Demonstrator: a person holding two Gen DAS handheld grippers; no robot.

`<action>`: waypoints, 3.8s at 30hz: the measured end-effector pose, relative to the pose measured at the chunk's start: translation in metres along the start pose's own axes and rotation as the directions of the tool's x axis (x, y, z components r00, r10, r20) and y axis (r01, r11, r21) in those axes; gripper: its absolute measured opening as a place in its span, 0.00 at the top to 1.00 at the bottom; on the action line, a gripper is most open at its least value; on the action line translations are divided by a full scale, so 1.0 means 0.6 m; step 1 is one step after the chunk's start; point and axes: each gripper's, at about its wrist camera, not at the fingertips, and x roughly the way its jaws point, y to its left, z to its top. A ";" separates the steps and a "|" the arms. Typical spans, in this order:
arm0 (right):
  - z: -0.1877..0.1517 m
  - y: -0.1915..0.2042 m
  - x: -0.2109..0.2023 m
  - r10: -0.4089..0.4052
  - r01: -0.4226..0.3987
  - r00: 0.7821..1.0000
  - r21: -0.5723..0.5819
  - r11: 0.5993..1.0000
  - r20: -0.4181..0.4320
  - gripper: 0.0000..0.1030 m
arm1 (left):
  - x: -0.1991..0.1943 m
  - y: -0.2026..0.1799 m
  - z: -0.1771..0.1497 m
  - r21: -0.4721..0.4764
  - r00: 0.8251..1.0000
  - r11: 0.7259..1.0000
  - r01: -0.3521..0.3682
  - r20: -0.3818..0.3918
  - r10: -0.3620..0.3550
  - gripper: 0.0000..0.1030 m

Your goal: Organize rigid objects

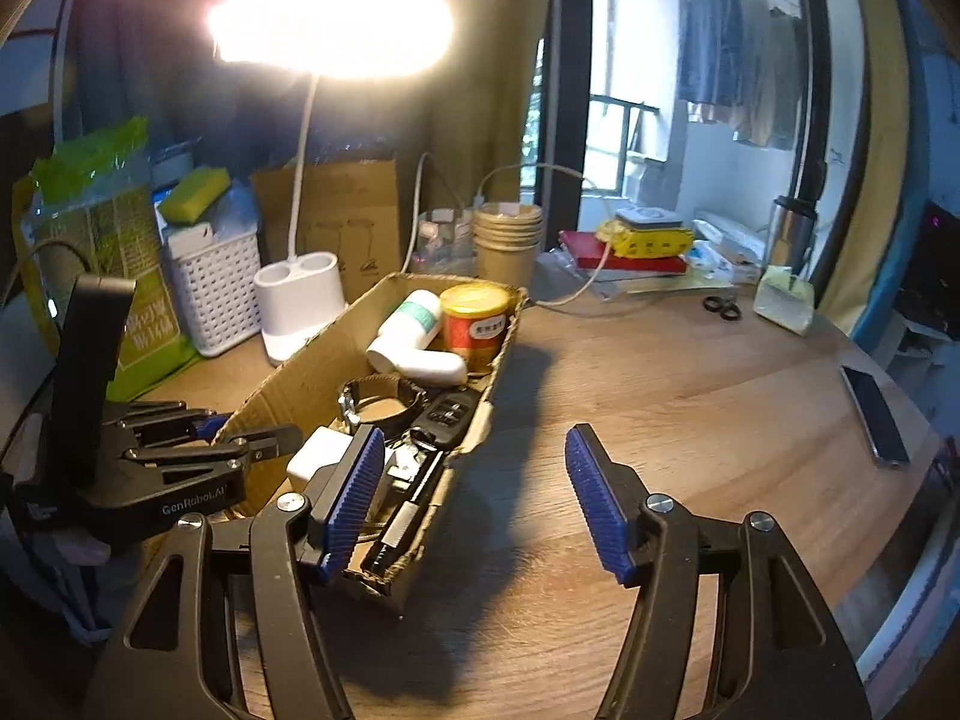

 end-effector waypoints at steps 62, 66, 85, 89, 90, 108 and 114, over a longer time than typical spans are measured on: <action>0.042 -0.067 -0.200 -0.201 0.174 0.946 0.122 0.977 0.255 0.23 | -0.274 -0.151 0.075 0.133 0.883 0.991 -0.017 0.467 -0.048 0.03; 0.042 -0.066 -0.200 -0.200 0.174 0.946 0.121 0.977 0.255 0.23 | -0.277 -0.149 0.076 0.134 0.880 0.991 -0.018 0.472 -0.048 0.03; 0.037 -0.069 -0.197 -0.195 0.165 0.948 0.136 0.977 0.251 0.23 | -0.279 -0.157 0.074 0.166 0.887 0.986 -0.010 0.457 -0.068 0.03; 0.037 -0.069 -0.196 -0.195 0.165 0.949 0.136 0.977 0.250 0.23 | -0.279 -0.158 0.073 0.168 0.887 0.986 -0.006 0.457 -0.072 0.03; 0.036 -0.068 -0.196 -0.194 0.165 0.949 0.136 0.977 0.249 0.23 | -0.280 -0.158 0.073 0.169 0.886 0.986 -0.004 0.457 -0.075 0.03; 0.034 -0.066 -0.194 -0.192 0.163 0.950 0.134 0.977 0.247 0.23 | -0.281 -0.161 0.072 0.166 0.887 0.986 -0.002 0.456 -0.075 0.03; 0.033 -0.065 -0.195 -0.191 0.161 0.951 0.135 0.978 0.244 0.23 | -0.280 -0.161 0.072 0.166 0.887 0.986 -0.001 0.455 -0.076 0.03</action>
